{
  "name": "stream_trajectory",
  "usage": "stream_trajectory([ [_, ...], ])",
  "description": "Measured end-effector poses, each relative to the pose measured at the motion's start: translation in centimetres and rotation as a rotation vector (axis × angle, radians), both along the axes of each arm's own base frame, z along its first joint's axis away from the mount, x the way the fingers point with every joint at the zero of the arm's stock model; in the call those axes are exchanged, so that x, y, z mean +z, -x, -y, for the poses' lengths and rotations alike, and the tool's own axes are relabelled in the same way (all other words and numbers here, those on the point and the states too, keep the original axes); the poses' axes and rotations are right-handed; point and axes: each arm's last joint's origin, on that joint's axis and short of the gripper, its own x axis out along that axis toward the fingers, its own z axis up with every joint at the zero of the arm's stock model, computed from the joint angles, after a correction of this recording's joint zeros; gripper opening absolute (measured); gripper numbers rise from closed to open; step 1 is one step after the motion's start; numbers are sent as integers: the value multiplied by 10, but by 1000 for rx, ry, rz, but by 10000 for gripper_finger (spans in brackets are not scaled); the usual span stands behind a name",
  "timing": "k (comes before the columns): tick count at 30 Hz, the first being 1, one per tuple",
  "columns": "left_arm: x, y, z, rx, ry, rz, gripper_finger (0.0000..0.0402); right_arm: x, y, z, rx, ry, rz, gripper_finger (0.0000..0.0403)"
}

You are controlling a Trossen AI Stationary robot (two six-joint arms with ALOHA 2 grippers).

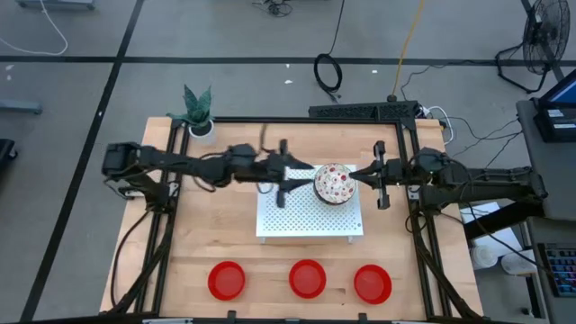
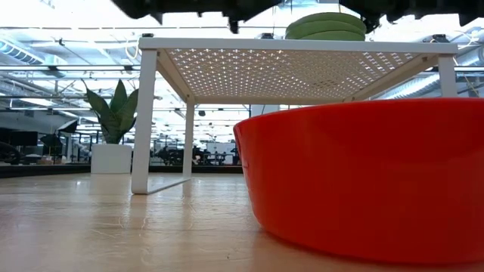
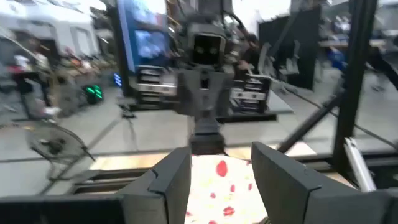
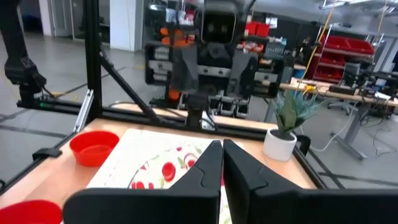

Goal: Pick & Place Mini bowls
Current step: Stack the white patterned bowl on top of the stacked white patterned bowls on the shelf, then put the right red bowl on the shelf

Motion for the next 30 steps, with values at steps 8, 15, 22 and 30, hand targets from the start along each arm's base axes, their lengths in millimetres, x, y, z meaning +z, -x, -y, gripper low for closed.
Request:
stream_trajectory([
  [8, -10, -45, 3, -48, -11, -210, 170, -2, 0, 0, 1, 16, -22, 0],
  [15, -22, -49, 3, -51, 12, -243, 170, -2, 0, 0, 4, 24, -19, 0],
  [22, -5, -41, 4, -52, -16, -194, 170, -2, 1, 0, 4, 21, -21, 0],
  [30, 13, -20, 7, -79, -36, -266, 170, -3, 1, 0, 4, -13, -34, 0],
])
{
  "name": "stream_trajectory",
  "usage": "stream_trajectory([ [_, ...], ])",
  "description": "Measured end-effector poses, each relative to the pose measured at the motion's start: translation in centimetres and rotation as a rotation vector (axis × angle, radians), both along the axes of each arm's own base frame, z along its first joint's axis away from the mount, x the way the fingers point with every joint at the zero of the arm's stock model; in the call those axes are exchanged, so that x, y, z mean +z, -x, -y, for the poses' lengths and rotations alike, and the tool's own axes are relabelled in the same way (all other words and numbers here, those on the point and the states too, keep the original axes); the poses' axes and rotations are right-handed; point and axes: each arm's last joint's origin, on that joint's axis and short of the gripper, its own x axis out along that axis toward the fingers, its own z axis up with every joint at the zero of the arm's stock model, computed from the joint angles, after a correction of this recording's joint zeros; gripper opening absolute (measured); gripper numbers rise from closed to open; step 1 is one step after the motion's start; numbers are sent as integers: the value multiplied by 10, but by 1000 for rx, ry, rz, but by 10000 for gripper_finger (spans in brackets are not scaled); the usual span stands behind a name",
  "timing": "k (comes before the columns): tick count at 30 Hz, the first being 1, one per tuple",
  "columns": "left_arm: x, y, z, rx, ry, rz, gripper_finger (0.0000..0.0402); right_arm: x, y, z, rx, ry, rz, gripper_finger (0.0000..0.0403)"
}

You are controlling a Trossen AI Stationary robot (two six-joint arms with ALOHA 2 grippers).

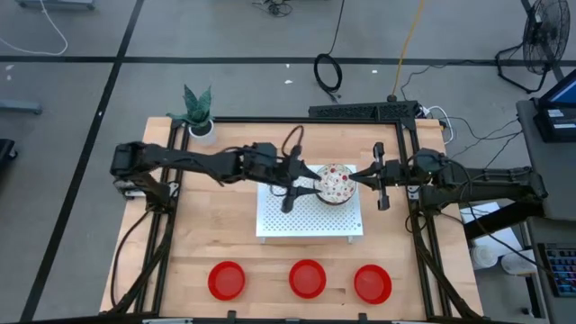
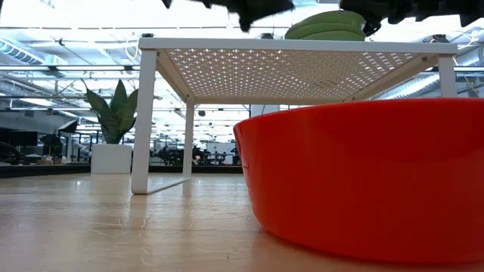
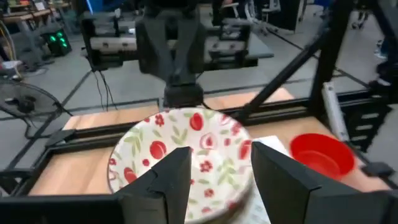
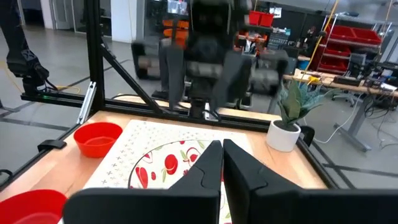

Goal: Pick & Place Mini bowls
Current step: Put the right red bowl on the shelf

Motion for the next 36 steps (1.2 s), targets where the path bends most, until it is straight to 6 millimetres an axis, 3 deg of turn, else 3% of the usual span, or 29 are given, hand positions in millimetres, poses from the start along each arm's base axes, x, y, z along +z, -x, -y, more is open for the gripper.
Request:
stream_trajectory([
  [10, 51, 75, 19, -59, -1, -134, 170, 1, 0, -8, 56, -4, 7, 0],
  [16, 61, 123, 39, -43, -10, -84, 170, 3, 3, -25, 216, -60, 21, 0],
  [20, 48, 153, 53, 34, -4, -11, 170, 8, 3, -46, 377, -101, 49, 1],
  [25, 19, 182, 60, 139, 9, 147, 170, 7, -7, -78, 282, -104, -118, 37],
  [30, -14, 196, 59, 178, 67, 261, 170, 21, -20, -127, 336, -169, -357, 116],
  [33, -31, 199, 58, 178, 112, 270, 170, 27, -23, -153, 364, -278, -604, 160],
  [36, -42, 199, 57, 181, 127, 260, 170, 25, -22, -170, 281, -422, -851, 183],
])
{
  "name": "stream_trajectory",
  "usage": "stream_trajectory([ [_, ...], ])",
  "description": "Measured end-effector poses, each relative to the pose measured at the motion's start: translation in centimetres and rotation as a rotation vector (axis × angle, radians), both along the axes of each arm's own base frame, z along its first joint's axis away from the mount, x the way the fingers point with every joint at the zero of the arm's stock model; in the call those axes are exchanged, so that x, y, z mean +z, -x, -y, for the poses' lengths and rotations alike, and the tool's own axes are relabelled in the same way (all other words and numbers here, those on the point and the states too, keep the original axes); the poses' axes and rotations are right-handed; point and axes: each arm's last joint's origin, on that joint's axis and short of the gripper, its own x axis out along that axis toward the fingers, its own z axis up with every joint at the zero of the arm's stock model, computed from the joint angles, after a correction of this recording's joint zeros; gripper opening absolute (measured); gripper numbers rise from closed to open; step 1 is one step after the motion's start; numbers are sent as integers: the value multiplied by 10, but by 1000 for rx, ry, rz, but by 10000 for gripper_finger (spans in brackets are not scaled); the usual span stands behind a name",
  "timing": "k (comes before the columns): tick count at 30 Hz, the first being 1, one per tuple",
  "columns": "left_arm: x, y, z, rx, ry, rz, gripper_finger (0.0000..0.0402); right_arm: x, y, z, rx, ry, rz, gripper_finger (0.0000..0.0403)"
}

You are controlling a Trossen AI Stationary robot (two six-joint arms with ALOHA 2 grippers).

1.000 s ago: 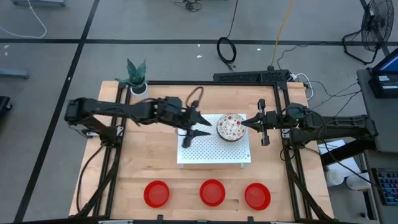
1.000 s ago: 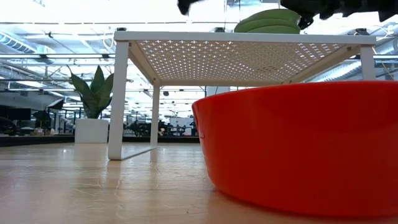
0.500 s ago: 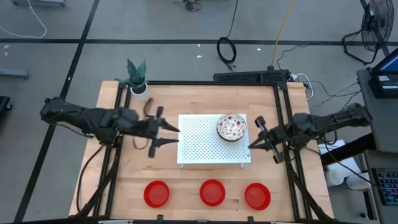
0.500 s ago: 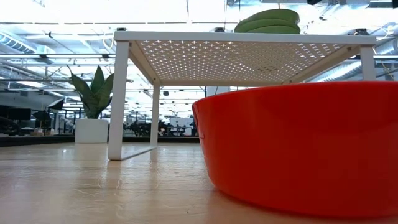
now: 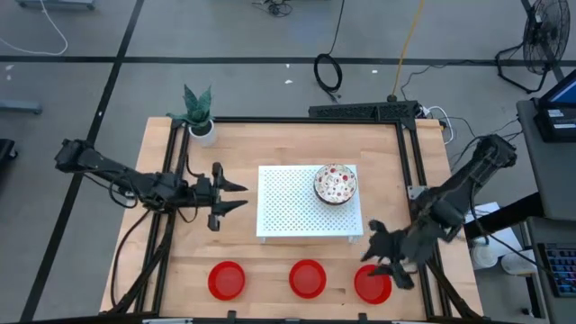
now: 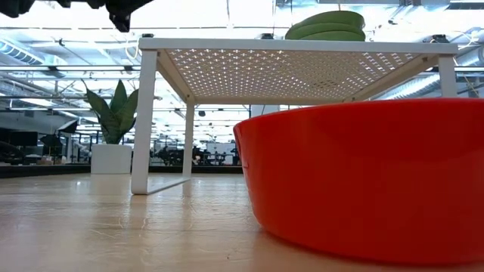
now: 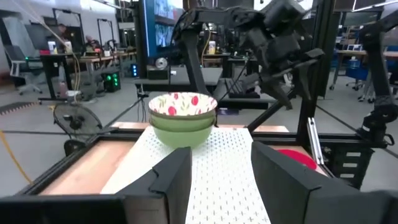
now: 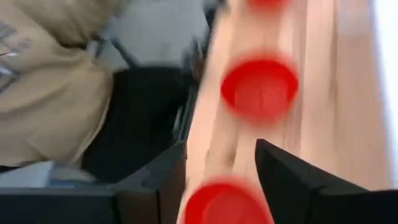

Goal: Pick & Place Mini bowls
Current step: Put the right red bowl on the shelf

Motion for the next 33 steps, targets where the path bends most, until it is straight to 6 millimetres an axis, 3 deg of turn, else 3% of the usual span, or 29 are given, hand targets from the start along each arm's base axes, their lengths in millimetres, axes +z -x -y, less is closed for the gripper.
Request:
stream_trajectory([
  [6, -5, 0, 0, -16, 49, -8, 170, -34, 5, -14, -306, -69, -418, 175],
  [12, -4, 1, 4, -132, 56, -3, 170, -70, 13, -17, -447, -95, -738, 158],
  [25, -5, 1, 4, -160, 6, -8, 170, -145, 21, -11, -559, -338, -812, 149],
  [29, -5, 1, 4, -159, -6, -7, 170, -158, 28, -4, -575, -305, -858, 136],
  [33, -5, 1, 4, -159, -5, -7, 170, -157, 27, -4, -568, -319, -846, 124],
])
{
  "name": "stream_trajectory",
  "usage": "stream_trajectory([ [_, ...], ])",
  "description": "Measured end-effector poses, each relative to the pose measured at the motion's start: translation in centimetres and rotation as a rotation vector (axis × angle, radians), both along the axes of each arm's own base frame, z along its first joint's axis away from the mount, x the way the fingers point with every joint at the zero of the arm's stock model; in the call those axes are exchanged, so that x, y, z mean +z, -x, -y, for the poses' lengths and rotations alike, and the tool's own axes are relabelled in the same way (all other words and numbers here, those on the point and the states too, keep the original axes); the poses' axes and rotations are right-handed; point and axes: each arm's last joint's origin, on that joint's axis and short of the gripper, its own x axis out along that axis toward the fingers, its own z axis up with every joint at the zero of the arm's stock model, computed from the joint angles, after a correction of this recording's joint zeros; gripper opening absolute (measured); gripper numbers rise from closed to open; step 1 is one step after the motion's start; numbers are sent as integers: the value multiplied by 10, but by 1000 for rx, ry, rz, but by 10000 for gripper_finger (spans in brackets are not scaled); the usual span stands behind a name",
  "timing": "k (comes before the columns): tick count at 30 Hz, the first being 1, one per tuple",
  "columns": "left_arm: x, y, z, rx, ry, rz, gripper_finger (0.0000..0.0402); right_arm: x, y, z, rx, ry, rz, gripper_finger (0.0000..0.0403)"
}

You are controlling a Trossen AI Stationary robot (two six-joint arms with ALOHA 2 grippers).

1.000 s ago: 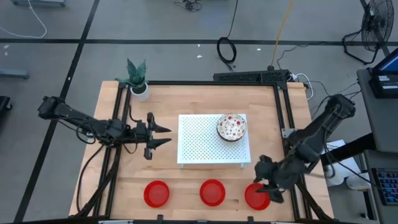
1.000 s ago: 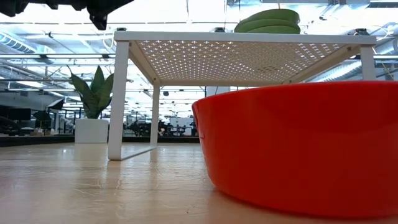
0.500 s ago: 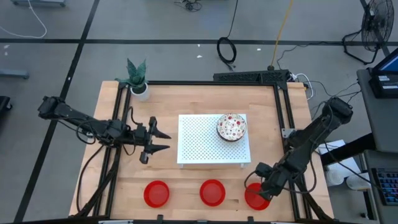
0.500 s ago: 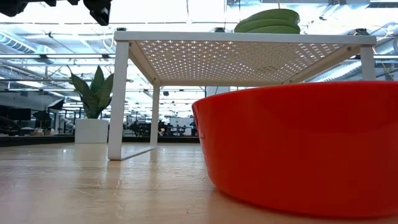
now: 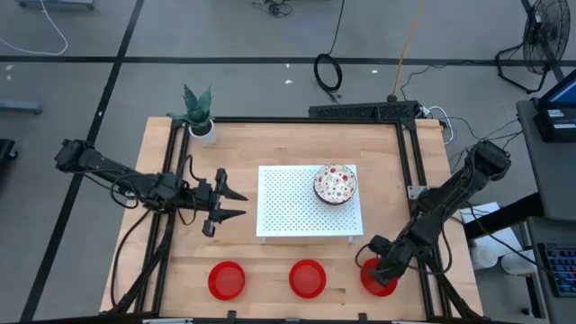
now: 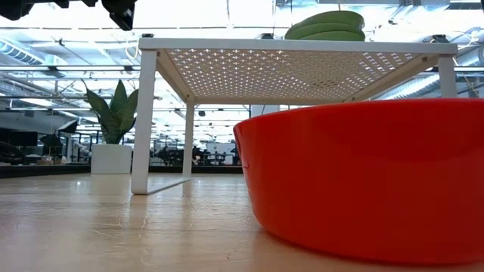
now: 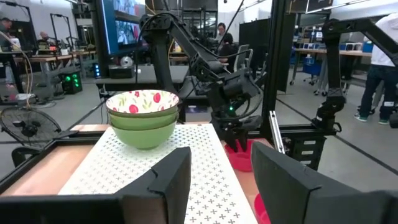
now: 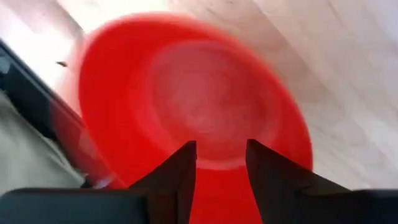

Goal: Pick & Place Mini bowls
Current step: Put the right red bowl on the shelf

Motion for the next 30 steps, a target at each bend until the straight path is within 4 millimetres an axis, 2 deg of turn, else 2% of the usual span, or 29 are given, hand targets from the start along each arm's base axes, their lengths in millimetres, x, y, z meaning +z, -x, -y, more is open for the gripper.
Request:
stream_trajectory([
  [9, -2, 0, 0, 0, -6, -20, 170, 20, -2, -1, -16, -105, 123, 101],
  [16, -2, 0, 0, 0, -7, -20, 170, 39, 16, 21, -77, -82, 83, 87],
  [22, -2, 0, 0, 0, -8, -20, 170, 38, 30, 39, -102, 83, 47, 82],
  [30, -2, 0, 0, 0, -9, -23, 170, 29, 26, 34, -12, 130, 40, 82],
])
